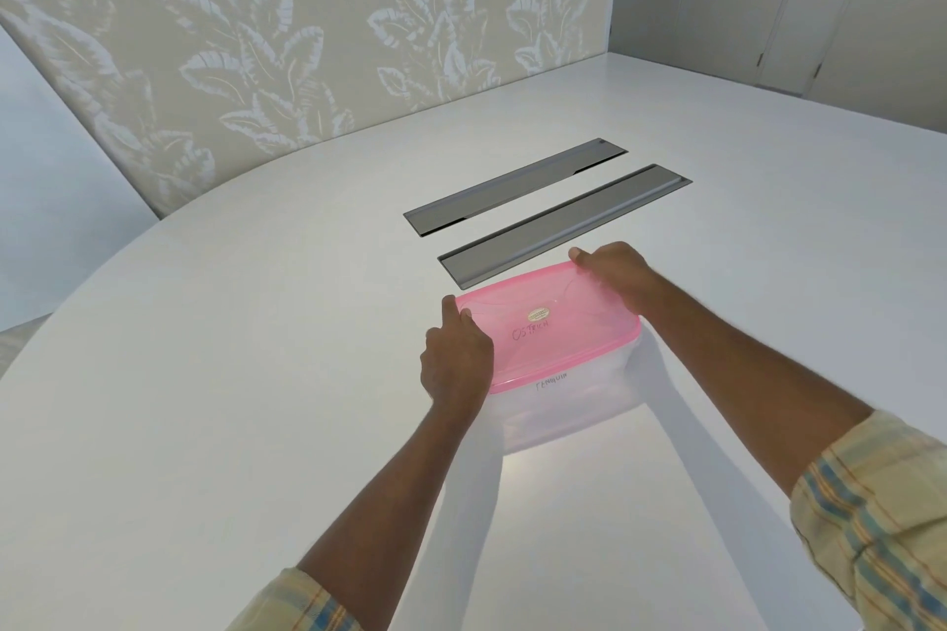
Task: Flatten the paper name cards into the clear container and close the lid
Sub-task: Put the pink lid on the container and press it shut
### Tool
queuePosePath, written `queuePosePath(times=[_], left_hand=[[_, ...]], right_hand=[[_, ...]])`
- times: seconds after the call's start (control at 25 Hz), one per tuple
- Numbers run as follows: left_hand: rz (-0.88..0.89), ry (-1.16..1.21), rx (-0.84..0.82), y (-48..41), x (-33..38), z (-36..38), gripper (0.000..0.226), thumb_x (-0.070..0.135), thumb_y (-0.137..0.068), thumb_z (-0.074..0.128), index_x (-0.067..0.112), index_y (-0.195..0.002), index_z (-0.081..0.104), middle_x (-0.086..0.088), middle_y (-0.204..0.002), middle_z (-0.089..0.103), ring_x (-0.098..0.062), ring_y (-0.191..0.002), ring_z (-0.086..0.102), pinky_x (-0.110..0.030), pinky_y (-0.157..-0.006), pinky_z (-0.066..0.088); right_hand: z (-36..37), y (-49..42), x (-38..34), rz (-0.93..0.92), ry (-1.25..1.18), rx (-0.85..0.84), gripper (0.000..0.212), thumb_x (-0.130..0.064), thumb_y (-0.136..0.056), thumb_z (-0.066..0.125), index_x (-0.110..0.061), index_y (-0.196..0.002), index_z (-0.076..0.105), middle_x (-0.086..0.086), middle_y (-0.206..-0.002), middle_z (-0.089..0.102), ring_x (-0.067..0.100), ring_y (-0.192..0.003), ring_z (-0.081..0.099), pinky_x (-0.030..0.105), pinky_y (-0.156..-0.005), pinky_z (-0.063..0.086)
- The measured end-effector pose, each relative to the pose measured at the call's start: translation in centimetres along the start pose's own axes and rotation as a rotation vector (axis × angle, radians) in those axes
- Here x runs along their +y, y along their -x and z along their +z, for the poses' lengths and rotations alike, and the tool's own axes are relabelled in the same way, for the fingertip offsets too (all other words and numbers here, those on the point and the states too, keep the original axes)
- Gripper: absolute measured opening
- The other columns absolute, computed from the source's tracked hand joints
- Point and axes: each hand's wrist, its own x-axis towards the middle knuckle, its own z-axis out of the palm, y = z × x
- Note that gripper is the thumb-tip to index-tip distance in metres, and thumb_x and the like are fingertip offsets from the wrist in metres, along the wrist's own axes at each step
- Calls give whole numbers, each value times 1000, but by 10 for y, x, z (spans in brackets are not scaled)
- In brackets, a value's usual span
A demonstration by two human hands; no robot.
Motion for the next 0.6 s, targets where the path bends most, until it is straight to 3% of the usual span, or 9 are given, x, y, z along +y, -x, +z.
queuePosePath(times=[0.16,0.32,0.44,0.52,0.6], left_hand=[[-10,1,-5,-1,-1,2,40,39,-112,31,33,-150,41,-17,-109,64,-44,-106,65,-41,-79,42],[-20,12,0,-3,-2,3,41,40,-112,30,37,-151,41,-17,-113,65,-43,-108,65,-41,-80,41],[-23,7,18,-4,-3,5,42,41,-112,31,37,-153,41,-18,-115,66,-44,-108,66,-42,-81,42],[-24,6,26,-3,-4,6,42,41,-112,32,36,-153,41,-19,-116,66,-45,-109,66,-42,-81,42],[-27,15,31,-3,-5,7,42,41,-112,32,36,-153,41,-20,-117,66,-45,-110,66,-42,-81,40]], right_hand=[[8,-20,3,45,3,20,31,-33,-101,71,-7,-86,65,12,-81,60,21,-57,47,28,-55,35],[6,-21,10,36,114,136,30,-25,-98,68,-9,-75,55,9,-71,54,29,-71,53,33,-58,38],[4,-5,4,-50,257,174,42,-47,-102,54,-9,-86,63,11,-87,64,38,-93,65,38,-76,46],[1,16,8,-29,431,153,67,-73,-101,38,-13,-103,68,9,-100,65,38,-103,66,40,-83,46],[-2,34,20,7,622,153,92,-92,-91,17,-14,-98,67,5,-93,70,33,-88,69,37,-78,44]])
